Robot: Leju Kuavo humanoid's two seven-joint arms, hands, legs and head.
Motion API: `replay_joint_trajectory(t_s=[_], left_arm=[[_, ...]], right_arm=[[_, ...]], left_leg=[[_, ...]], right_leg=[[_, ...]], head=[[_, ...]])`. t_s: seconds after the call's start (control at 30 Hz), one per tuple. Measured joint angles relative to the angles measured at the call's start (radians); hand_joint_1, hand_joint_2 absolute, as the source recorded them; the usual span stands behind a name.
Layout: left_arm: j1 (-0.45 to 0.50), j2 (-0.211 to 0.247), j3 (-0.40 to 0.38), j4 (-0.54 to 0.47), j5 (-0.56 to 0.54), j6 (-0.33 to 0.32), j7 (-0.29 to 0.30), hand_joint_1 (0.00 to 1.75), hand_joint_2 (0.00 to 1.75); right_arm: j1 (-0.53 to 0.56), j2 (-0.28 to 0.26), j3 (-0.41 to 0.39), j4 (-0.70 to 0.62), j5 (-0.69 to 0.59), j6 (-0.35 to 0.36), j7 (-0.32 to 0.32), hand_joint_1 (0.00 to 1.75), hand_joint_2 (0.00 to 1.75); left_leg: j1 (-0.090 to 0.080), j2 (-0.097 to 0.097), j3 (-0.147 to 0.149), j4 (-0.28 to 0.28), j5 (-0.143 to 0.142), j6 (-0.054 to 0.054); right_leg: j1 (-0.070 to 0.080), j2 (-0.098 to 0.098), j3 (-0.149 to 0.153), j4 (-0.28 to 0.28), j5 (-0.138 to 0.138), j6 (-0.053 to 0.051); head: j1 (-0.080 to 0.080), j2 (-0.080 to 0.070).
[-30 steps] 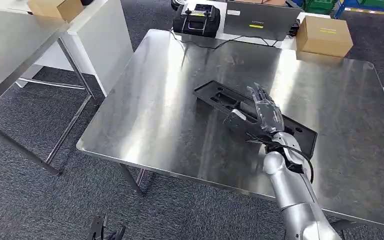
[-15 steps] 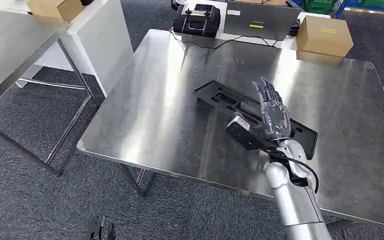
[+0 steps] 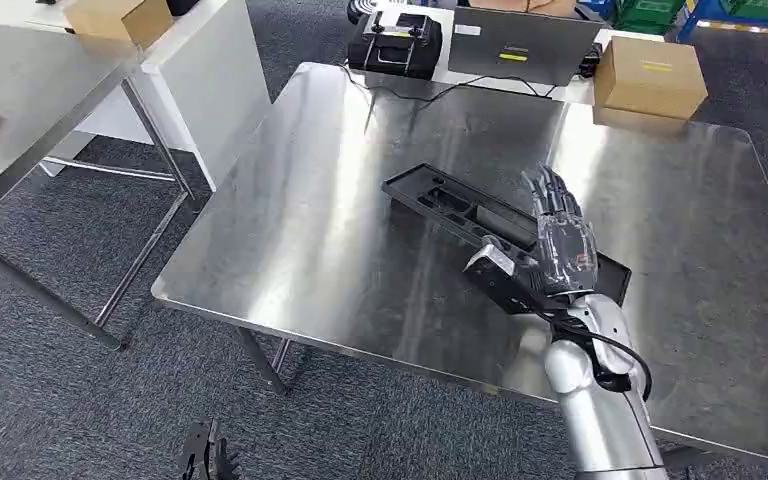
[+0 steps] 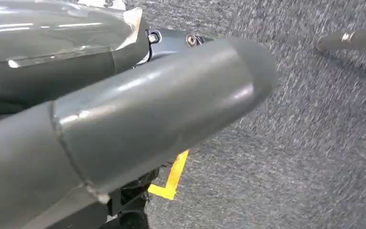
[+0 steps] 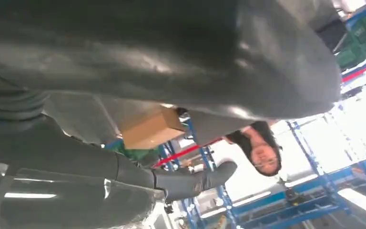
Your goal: Take the parts from the cabinet and place them on the table.
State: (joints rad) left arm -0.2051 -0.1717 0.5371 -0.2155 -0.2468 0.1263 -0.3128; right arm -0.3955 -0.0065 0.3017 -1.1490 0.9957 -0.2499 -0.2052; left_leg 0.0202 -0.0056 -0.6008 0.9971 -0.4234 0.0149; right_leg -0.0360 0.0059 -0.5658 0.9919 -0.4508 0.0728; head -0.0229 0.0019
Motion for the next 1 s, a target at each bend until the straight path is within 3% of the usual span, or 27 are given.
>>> replay_joint_trajectory(t_s=[0.07, 0.1, 0.13, 0.17, 0.23, 0.27, 0.3, 0.33, 0.37, 0.43, 0.47, 0.5, 0.57, 0.6, 0.63, 0.67, 0.73, 0.77, 0.8, 0.83, 0.87, 0.93, 0.97, 1.0], left_arm=[[0.001, 0.0, 0.0, 0.0, 0.0, 0.001, 0.001, 0.0, 0.0], [0.0, 0.0, 0.0, 0.0, 0.0, 0.001, 0.001, 0.0, 0.0], [0.0, 0.0, 0.0, 0.0, 0.0, 0.001, 0.001, 0.0, 0.0], [0.0, 0.001, 0.0, 0.0, 0.0, 0.001, 0.001, 0.0, 0.0], [0.0, 0.0, 0.0, 0.0, -0.004, 0.001, 0.004, 0.0, 0.0], [0.0, 0.0, 0.0, 0.0, -0.008, 0.001, 0.008, 0.0, 0.0], [0.0, 0.0, -0.001, 0.0, -0.009, 0.001, 0.012, 0.0, 0.0], [0.0, 0.001, -0.001, 0.0, -0.009, 0.002, 0.015, 0.0, 0.0], [0.0, 0.002, -0.001, 0.0, -0.009, 0.003, 0.018, 0.0, 0.0], [-0.004, 0.004, -0.001, 0.0, -0.011, 0.004, 0.021, 0.0, 0.0], [-0.007, 0.006, -0.001, 0.0, -0.011, 0.004, 0.021, 0.0, 0.0], [-0.009, 0.005, -0.002, 0.0, -0.013, 0.004, 0.022, 0.0, 0.0], [-0.008, 0.005, -0.002, 0.0, -0.018, 0.004, 0.023, 0.0, 0.0], [-0.008, 0.005, -0.002, 0.0, -0.019, 0.004, 0.023, 0.0, 0.0], [-0.009, 0.003, -0.002, 0.0, -0.019, 0.004, 0.024, 0.0, 0.0], [-0.012, 0.005, -0.003, 0.0, -0.02, 0.003, 0.024, 0.0, 0.0], [-0.013, 0.004, -0.003, 0.0, -0.021, 0.001, 0.025, 0.0, 0.0], [-0.013, 0.004, -0.003, 0.0, -0.021, 0.001, 0.026, 0.0, 0.0], [-0.012, 0.004, -0.003, 0.0, -0.021, 0.001, 0.026, 0.0, 0.0], [-0.012, 0.004, -0.003, 0.0, -0.021, 0.001, 0.026, 0.0, 0.0], [-0.012, 0.005, -0.003, 0.0, -0.021, 0.001, 0.026, 0.0, 0.0], [-0.013, 0.003, -0.003, 0.0, -0.023, 0.001, 0.028, 0.0, 0.0], [-0.013, 0.003, -0.003, 0.0, -0.025, 0.001, 0.028, 0.0, 0.0], [-0.016, 0.003, -0.003, 0.0, -0.028, 0.002, 0.028, 0.0, 0.0]], right_arm=[[0.009, -0.004, 0.0, -0.005, 0.0, 0.0, 0.002, 0.0, 0.0], [0.009, -0.004, 0.0, -0.008, 0.0, 0.0, 0.002, 0.0, 0.0], [0.01, -0.004, -0.001, -0.013, 0.0, 0.0, 0.002, 0.0, 0.0], [0.01, -0.004, -0.001, -0.018, 0.0, -0.001, 0.002, 0.0, 0.0], [0.017, -0.004, -0.001, -0.019, 0.0, -0.001, 0.002, 0.0, 0.0], [0.023, -0.004, -0.001, -0.021, 0.0, -0.001, 0.003, 0.0, 0.0], [0.029, -0.004, -0.001, -0.023, 0.0, -0.001, 0.005, 0.0, 0.0], [0.034, -0.003, -0.002, -0.025, 0.0, -0.001, 0.006, 0.0, 0.0], [0.038, -0.003, -0.003, -0.03, 0.0, -0.001, 0.006, 0.0, 0.0], [0.039, -0.003, -0.009, -0.04, 0.002, -0.001, 0.007, 0.0, 0.0], [0.04, -0.004, -0.011, -0.045, 0.003, -0.001, 0.007, 0.0, 0.0], [0.04, -0.005, -0.014, -0.048, 0.004, -0.001, 0.007, 0.0, 0.0], [0.046, -0.005, -0.016, -0.055, 0.005, 0.0, 0.007, 0.0, 0.0], [0.048, -0.006, -0.018, -0.058, 0.004, 0.0, 0.007, 0.0, 0.0], [0.05, -0.011, -0.023, -0.061, 0.004, 0.0, 0.007, 0.0, 0.0], [0.05, -0.012, -0.026, -0.063, 0.005, 0.0, 0.008, 0.0, 0.0], [0.054, -0.013, -0.027, -0.064, 0.005, 0.0, 0.008, 0.0, 0.0], [0.058, -0.013, -0.028, -0.064, 0.005, 0.0, 0.008, 0.0, 0.0], [0.063, -0.015, -0.029, -0.064, 0.005, 0.0, 0.008, 0.0, 0.0], [0.065, -0.016, -0.031, -0.064, 0.005, 0.0, 0.008, 0.0, 0.0], [0.065, -0.016, -0.032, -0.064, 0.005, 0.0, 0.008, 0.0, 0.0], [0.064, -0.016, -0.033, -0.07, 0.006, 0.0, 0.008, 0.0, 0.0], [0.062, -0.016, -0.033, -0.071, 0.008, 0.0, 0.008, 0.0, 0.0], [0.065, -0.014, -0.034, -0.072, 0.01, 0.0, 0.008, 0.0, 0.0]], left_leg=[[0.007, 0.0, 0.0, -0.007, 0.009, -0.014], [0.01, 0.0, -0.003, -0.005, 0.005, -0.019], [0.012, 0.003, -0.01, 0.015, -0.019, -0.02], [0.012, 0.003, -0.031, 0.07, -0.064, -0.021], [0.011, 0.003, -0.106, 0.248, -0.158, -0.023], [0.011, 0.003, -0.131, 0.309, -0.18, -0.022], [0.01, 0.003, -0.133, 0.324, -0.179, -0.018], [0.009, 0.003, -0.112, 0.295, -0.16, -0.012], [0.006, 0.003, -0.069, 0.229, -0.127, -0.005], [-0.003, 0.002, 0.055, 0.034, -0.066, 0.019], [-0.008, 0.005, 0.064, 0.012, -0.075, 0.02], [-0.012, 0.007, 0.059, 0.012, -0.066, 0.016], [-0.019, 0.004, 0.055, 0.013, -0.059, 0.025], [-0.016, 0.005, 0.052, 0.004, -0.046, 0.032], [-0.009, 0.01, 0.05, -0.002, -0.036, 0.034], [-0.01, 0.009, 0.042, -0.003, -0.03, 0.042], [-0.011, 0.011, 0.023, -0.002, -0.018, 0.048], [-0.011, 0.012, 0.013, -0.002, -0.012, 0.048], [-0.011, 0.012, 0.005, -0.002, -0.005, 0.047], [-0.01, 0.012, -0.003, -0.001, 0.0, 0.046], [-0.01, 0.012, -0.009, 0.0, 0.005, 0.044], [-0.01, 0.011, -0.014, 0.001, 0.012, 0.035], [-0.014, 0.012, -0.018, 0.002, 0.017, 0.028], [-0.013, 0.012, -0.02, 0.0, 0.024, 0.02]], right_leg=[[0.008, 0.001, -0.006, 0.005, 0.004, -0.014], [0.003, 0.001, -0.008, 0.001, 0.011, -0.025], [0.001, 0.001, -0.01, 0.0, 0.014, -0.031], [0.002, 0.001, -0.012, 0.0, 0.017, -0.041], [0.011, -0.001, -0.021, 0.001, 0.022, -0.05], [0.016, -0.001, -0.026, 0.001, 0.025, -0.054], [0.02, -0.002, -0.03, 0.001, 0.027, -0.057], [0.024, -0.001, -0.033, 0.001, 0.03, -0.06], [0.026, -0.001, -0.035, 0.001, 0.032, -0.062], [0.028, 0.0, -0.034, 0.002, 0.037, -0.056], [0.037, 0.0, -0.037, 0.005, 0.04, -0.051], [0.034, -0.002, -0.04, 0.004, 0.043, -0.046], [0.029, -0.004, -0.04, -0.001, 0.052, -0.033], [0.035, -0.004, -0.041, -0.001, 0.057, -0.025], [0.026, -0.004, -0.058, 0.014, 0.039, -0.027], [0.03, -0.004, -0.074, 0.054, 0.001, -0.032], [0.024, -0.004, -0.134, 0.221, -0.087, -0.036], [0.023, -0.004, -0.158, 0.299, -0.12, -0.033], [0.022, -0.004, -0.162, 0.332, -0.13, -0.024], [0.02, -0.004, -0.141, 0.312, -0.121, -0.015], [0.018, -0.004, -0.096, 0.248, -0.1, -0.004], [0.014, -0.006, 0.036, 0.04, -0.049, 0.009], [0.015, -0.005, 0.075, -0.023, -0.057, -0.002], [0.024, -0.002, 0.068, -0.008, -0.038, -0.009]], head=[[0.001, 0.0], [0.0, 0.0], [-0.003, 0.0], [-0.008, 0.0], [-0.011, 0.0], [-0.011, 0.0], [-0.011, 0.0], [-0.012, 0.0], [-0.011, 0.0], [-0.012, 0.0], [-0.01, 0.0], [-0.008, 0.0], [-0.009, 0.0], [-0.01, 0.0], [-0.011, 0.0], [-0.006, 0.0], [0.0, 0.0], [0.0, 0.0], [0.002, 0.0], [0.002, 0.0], [0.004, 0.0], [0.004, 0.0], [0.003, 0.0], [-0.002, 0.0]])
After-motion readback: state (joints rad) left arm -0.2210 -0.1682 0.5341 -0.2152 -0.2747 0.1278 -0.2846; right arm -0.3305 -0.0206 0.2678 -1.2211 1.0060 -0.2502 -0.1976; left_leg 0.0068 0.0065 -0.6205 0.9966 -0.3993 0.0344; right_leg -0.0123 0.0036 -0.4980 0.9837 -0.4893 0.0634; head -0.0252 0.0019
